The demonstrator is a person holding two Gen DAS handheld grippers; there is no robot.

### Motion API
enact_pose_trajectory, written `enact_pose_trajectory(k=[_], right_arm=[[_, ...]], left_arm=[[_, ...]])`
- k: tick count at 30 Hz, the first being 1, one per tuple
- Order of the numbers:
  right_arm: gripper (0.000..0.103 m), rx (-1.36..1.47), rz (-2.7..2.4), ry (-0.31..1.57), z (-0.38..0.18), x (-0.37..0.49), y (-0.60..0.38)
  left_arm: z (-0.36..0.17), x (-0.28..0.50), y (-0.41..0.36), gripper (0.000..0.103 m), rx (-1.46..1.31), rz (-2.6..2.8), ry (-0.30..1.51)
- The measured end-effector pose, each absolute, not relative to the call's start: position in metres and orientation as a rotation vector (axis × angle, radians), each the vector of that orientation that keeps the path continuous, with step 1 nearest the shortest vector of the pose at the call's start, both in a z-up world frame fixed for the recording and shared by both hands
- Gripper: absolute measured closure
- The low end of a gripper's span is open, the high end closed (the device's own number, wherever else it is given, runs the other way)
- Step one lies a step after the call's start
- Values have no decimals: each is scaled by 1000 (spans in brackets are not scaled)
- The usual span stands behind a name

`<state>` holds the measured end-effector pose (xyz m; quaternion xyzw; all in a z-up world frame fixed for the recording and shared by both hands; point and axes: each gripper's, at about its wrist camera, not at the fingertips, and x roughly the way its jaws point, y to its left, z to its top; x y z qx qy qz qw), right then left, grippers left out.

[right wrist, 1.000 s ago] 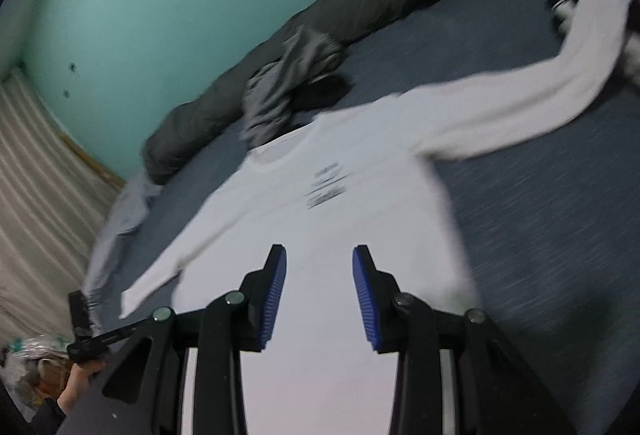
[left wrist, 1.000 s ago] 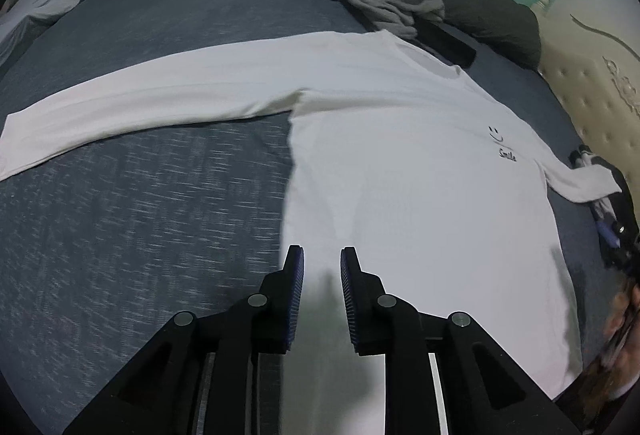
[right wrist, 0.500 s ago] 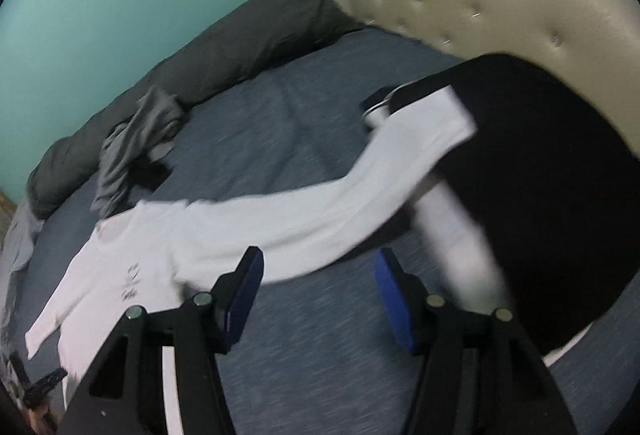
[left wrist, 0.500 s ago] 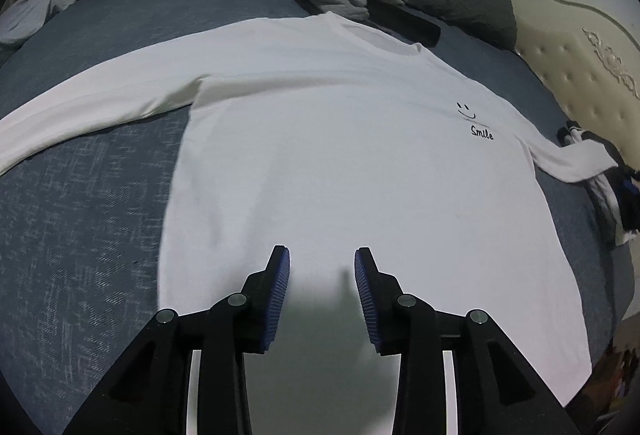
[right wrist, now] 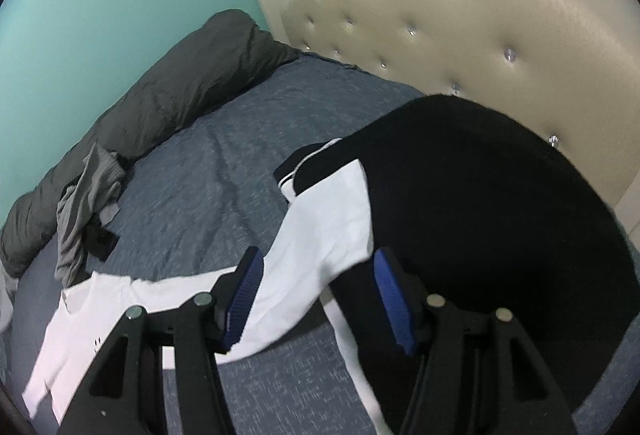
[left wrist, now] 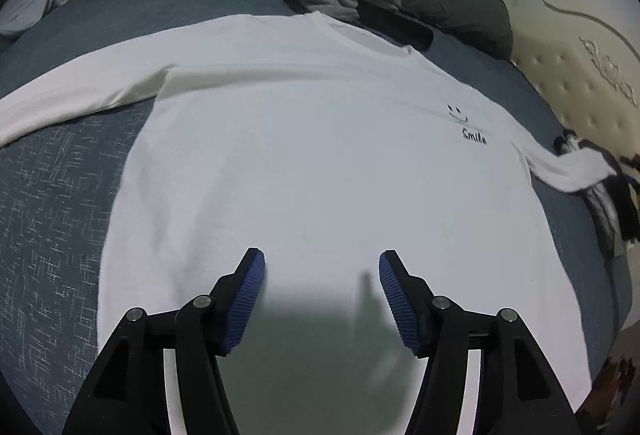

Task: Fold clothes
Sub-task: 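Move the right tool to the other sleeve cuff by the headboard and grasp it, then carry the held sleeve across the shirt body with the right tool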

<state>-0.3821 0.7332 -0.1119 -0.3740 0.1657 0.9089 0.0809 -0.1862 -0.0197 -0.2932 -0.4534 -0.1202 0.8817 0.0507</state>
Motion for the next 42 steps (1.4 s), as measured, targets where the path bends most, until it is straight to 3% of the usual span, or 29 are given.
enact_pose_trajectory(k=[10, 15, 18, 20, 23, 26, 42], right_arm=[[44, -1221, 2606, 477, -133, -412, 740], [45, -1205, 2604, 380, -139, -418, 733], [62, -1186, 2578, 307, -142, -418, 731], [79, -1170, 2584, 258, -142, -418, 728], [93, -1142, 2608, 197, -141, -417, 723], [99, -1101, 2629, 158, -136, -414, 721], [99, -949, 2816, 177, -82, -399, 678]], left_arm=[[-294, -179, -20, 23, -1358, 2706, -366], [-296, -179, -21, 22, -1365, 2700, -376], [-297, -179, -21, 22, -1372, 2696, -377], [-298, -180, -21, 22, -1371, 2695, -379], [-296, -180, -21, 22, -1367, 2700, -367], [-295, -179, -22, 22, -1361, 2701, -372], [-288, -175, -25, 22, -1349, 2701, -416]])
